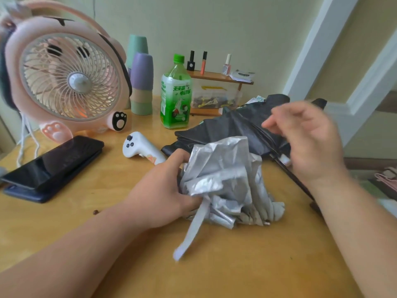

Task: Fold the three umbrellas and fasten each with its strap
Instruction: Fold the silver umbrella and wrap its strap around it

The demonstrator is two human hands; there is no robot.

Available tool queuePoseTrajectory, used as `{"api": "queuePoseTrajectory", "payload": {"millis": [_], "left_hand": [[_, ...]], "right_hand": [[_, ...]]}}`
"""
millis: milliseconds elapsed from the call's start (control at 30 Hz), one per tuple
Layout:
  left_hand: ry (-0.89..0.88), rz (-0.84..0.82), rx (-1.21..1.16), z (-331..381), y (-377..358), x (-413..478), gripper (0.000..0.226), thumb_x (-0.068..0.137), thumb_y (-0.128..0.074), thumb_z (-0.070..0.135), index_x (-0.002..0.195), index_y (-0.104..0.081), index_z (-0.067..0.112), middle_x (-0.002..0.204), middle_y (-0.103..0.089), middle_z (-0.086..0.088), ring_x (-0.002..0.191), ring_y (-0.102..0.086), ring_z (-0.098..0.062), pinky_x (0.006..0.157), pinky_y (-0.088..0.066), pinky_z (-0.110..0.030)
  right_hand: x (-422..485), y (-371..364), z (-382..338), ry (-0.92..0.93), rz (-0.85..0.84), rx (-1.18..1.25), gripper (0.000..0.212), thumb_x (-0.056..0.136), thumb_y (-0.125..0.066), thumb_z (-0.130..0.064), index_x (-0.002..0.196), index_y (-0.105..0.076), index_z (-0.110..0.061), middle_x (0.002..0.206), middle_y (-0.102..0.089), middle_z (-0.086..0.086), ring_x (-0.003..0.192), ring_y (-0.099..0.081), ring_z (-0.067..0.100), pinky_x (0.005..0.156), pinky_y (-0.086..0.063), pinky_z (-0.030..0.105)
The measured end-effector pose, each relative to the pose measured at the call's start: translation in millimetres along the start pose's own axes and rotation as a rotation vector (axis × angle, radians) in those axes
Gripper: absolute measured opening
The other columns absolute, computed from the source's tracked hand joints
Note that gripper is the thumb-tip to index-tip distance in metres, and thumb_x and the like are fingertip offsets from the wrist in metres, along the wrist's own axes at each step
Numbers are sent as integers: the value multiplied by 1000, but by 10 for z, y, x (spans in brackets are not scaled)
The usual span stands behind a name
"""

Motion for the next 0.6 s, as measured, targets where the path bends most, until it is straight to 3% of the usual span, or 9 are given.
{"api": "queuePoseTrajectory", "payload": {"millis": [33, 100, 167, 233, 333, 400, 500, 600], "left_hand": [[12, 8, -10, -4, -1, 4, 47, 70, -80, 36, 100, -43, 40, 88, -66, 22, 77, -64, -3, 66, -50, -28], [36, 23, -23, 0, -3, 11, 48, 70, -77, 40, 103, -43, 40, 87, -68, 19, 78, -65, -3, 72, -54, -32], [67, 23, -28, 22, -11, 13, 50, 70, -77, 43, 104, -42, 42, 85, -70, 17, 78, -66, -2, 75, -56, -36], [97, 1, -23, 43, -31, 18, 57, 67, -76, 50, 109, -38, 45, 88, -69, 23, 83, -66, 1, 80, -55, -35], [134, 2, 14, 65, -38, 46, 92, 61, -74, 63, 137, -24, 45, 113, -61, 29, 101, -63, -2, 91, -51, -35], [165, -5, 43, 67, -41, 48, 112, 69, -80, 55, 152, -5, 45, 123, -57, 24, 105, -62, -6, 90, -48, -32], [196, -70, 46, 65, -38, 32, 119, 73, -79, 48, 155, 7, 46, 109, -64, 27, 96, -66, -5, 82, -49, -27], [224, -130, 84, 66, -27, 22, 112, 73, -81, 44, 154, -5, 45, 99, -72, 18, 86, -67, -4, 81, -54, -30]], "right_hand": [[-140, 15, 56, -68, -120, -41, 68, 70, -77, -74, 121, -65, -31, 112, -73, -7, 109, -67, 11, 98, -52, 37], [-495, -60, 157, -261, -483, -184, 121, 51, -79, -84, 154, -25, -51, 153, -44, -23, 144, -41, 2, 114, -39, 37], [-735, -156, 216, -395, -708, -372, 144, 40, -86, -79, 145, 13, -72, 161, -2, -38, 152, -11, -5, 124, -24, 37], [-773, -217, 242, -481, -657, -487, 151, 44, -92, -69, 137, 27, -74, 158, 3, -36, 148, -14, -2, 120, -24, 32], [-739, -257, 264, -518, -427, -467, 147, 54, -90, -64, 144, 26, -66, 166, -16, -22, 139, -25, -2, 107, -30, 28], [-804, -280, 278, -491, -373, -471, 144, 57, -90, -63, 146, 24, -65, 165, -21, -21, 128, -26, -6, 103, -30, 25], [-915, -291, 264, -439, -334, -488, 142, 60, -92, -58, 142, 23, -70, 162, -25, -21, 129, -27, -6, 103, -31, 23], [-978, -274, 226, -404, -371, -537, 140, 63, -91, -56, 138, 25, -73, 152, -19, -34, 135, -23, -9, 109, -28, 23]]}}
Point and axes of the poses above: each hand's wrist, its own x-axis towards the middle knuckle, its own y-axis out of the back of the hand, z = x × y, the point moved 3 cm from there along x, towards the middle knuckle
